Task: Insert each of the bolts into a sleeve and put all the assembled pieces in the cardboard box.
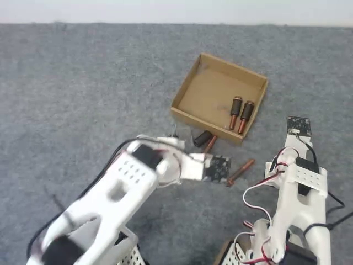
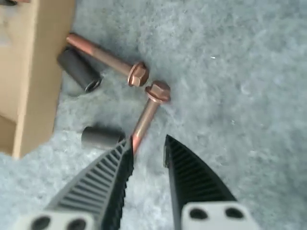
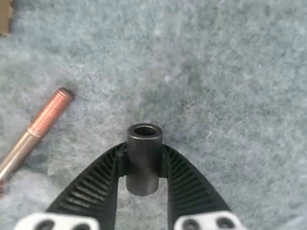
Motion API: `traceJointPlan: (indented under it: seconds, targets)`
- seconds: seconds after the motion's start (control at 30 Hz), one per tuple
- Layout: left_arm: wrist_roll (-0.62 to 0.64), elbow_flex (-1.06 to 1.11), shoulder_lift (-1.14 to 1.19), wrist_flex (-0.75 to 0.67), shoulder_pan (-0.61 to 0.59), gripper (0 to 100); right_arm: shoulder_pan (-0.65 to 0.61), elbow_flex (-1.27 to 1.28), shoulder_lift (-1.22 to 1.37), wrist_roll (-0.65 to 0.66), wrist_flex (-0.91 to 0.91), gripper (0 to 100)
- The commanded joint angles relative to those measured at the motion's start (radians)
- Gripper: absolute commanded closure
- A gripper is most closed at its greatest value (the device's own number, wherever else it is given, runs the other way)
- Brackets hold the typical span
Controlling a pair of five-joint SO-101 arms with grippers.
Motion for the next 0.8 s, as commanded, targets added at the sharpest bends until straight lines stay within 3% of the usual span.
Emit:
traceJointPlan:
  seconds: [0.0,0.23,0.6,0.77]
  targets:
    - [-0.008,-0.185,0.247,-0.021,0.006,89,0.012,-0.005,-0.033,0.025,-0.005,99.1]
    - [-0.008,-0.308,0.489,-0.021,0.002,89,0.012,-0.005,-0.033,0.028,-0.01,99.1]
    - [-0.006,-0.317,0.591,-0.083,0.012,89,0.012,-0.005,-0.035,0.028,-0.008,99.1]
    - [-0.005,-0.369,0.634,-0.048,0.012,89,0.012,-0.005,-0.035,0.028,-0.007,99.1]
